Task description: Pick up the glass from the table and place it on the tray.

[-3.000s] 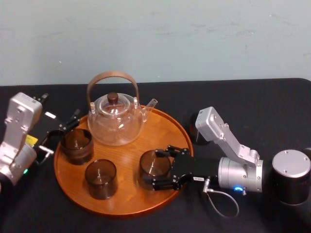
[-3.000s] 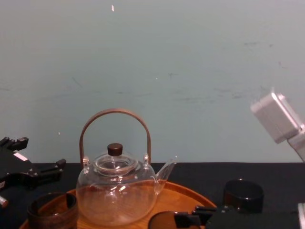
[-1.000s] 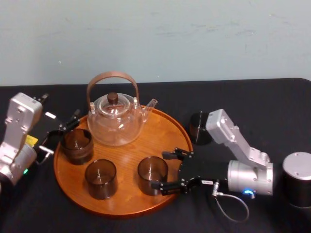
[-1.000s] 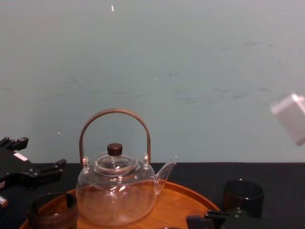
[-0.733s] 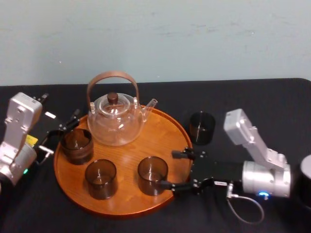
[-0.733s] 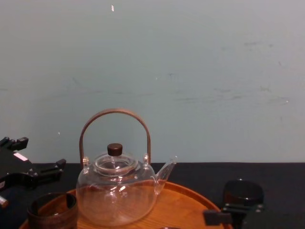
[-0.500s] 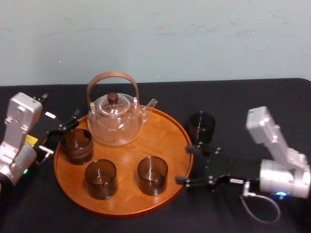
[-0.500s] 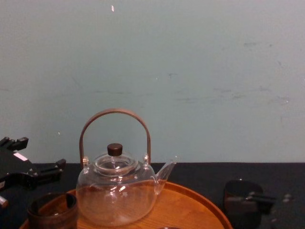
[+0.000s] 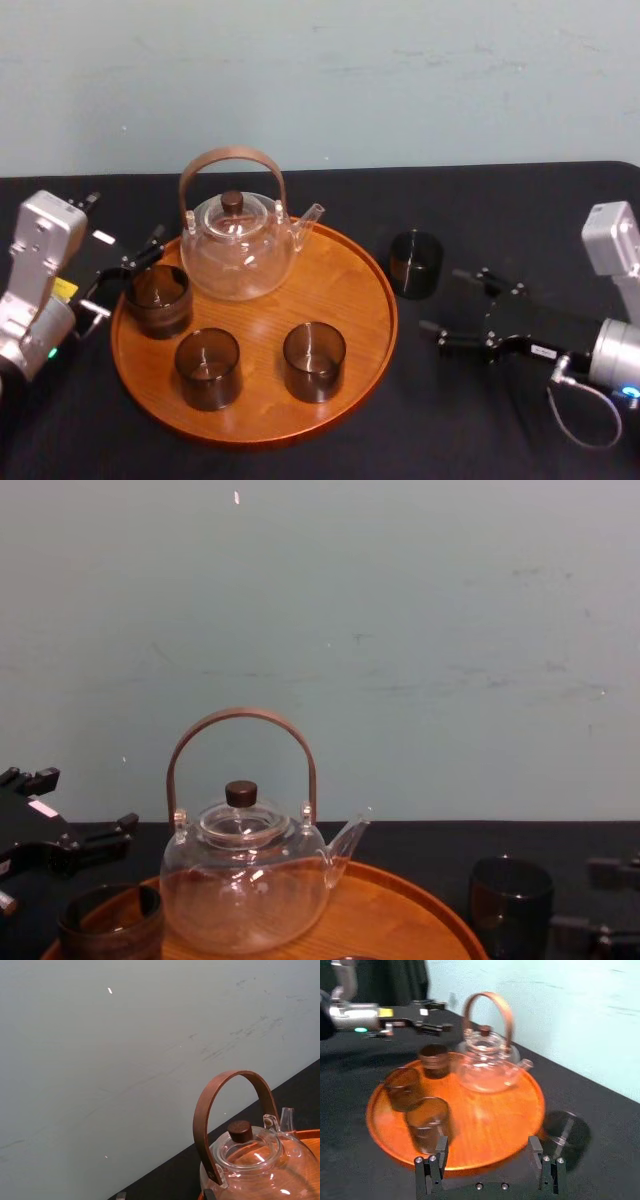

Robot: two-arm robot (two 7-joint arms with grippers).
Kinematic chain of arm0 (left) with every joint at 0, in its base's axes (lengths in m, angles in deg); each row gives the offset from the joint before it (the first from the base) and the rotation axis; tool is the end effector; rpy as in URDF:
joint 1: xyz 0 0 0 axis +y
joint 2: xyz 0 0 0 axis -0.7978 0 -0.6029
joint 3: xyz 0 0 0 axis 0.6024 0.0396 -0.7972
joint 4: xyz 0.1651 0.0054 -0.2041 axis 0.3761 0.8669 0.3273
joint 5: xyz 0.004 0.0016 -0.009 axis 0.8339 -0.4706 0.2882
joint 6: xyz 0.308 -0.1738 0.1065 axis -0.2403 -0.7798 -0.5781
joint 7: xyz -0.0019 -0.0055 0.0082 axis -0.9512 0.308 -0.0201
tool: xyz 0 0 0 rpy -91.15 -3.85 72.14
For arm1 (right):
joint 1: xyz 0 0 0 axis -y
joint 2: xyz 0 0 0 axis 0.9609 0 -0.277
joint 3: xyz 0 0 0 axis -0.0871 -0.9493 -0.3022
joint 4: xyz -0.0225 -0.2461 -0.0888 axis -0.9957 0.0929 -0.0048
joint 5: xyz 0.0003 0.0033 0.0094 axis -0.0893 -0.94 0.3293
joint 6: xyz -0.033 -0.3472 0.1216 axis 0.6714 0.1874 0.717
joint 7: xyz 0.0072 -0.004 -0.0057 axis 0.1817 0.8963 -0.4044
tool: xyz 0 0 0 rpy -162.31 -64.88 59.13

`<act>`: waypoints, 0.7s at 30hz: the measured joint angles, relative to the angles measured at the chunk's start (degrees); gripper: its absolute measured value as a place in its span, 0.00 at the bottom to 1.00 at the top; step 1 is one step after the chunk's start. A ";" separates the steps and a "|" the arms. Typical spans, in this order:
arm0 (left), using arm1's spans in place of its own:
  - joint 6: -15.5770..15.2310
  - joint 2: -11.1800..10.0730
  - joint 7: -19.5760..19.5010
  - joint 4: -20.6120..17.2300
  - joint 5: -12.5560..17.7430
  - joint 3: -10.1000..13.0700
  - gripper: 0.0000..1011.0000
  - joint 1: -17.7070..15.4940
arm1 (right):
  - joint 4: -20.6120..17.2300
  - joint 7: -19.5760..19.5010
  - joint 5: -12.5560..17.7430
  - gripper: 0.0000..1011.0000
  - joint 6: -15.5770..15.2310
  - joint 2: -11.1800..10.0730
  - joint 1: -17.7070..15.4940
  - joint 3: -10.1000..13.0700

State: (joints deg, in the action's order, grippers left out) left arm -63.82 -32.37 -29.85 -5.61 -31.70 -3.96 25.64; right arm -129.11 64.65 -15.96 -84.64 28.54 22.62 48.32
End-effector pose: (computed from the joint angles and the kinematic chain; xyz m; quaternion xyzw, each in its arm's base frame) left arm 0.4109 0.0509 -0.2916 0.1415 -0.1325 0.5799 0.7913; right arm 0.3860 -0.0580 -0.2560 -0.1184 0.0237 -0.3035 0.9452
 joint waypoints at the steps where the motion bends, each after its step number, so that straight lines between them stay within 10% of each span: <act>1: 0.00 0.00 0.00 0.00 0.00 0.00 0.99 0.00 | -0.11 -1.09 0.12 0.99 -0.54 0.00 -0.49 0.63; 21: 0.00 0.00 0.00 0.00 0.00 0.00 0.99 0.00 | 0.97 -11.57 -0.46 0.99 -10.11 3.23 -1.84 5.90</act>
State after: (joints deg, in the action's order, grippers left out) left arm -63.82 -32.37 -29.85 -5.61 -31.70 -3.96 25.64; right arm -128.15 53.08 -16.41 -94.75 31.77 20.78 54.22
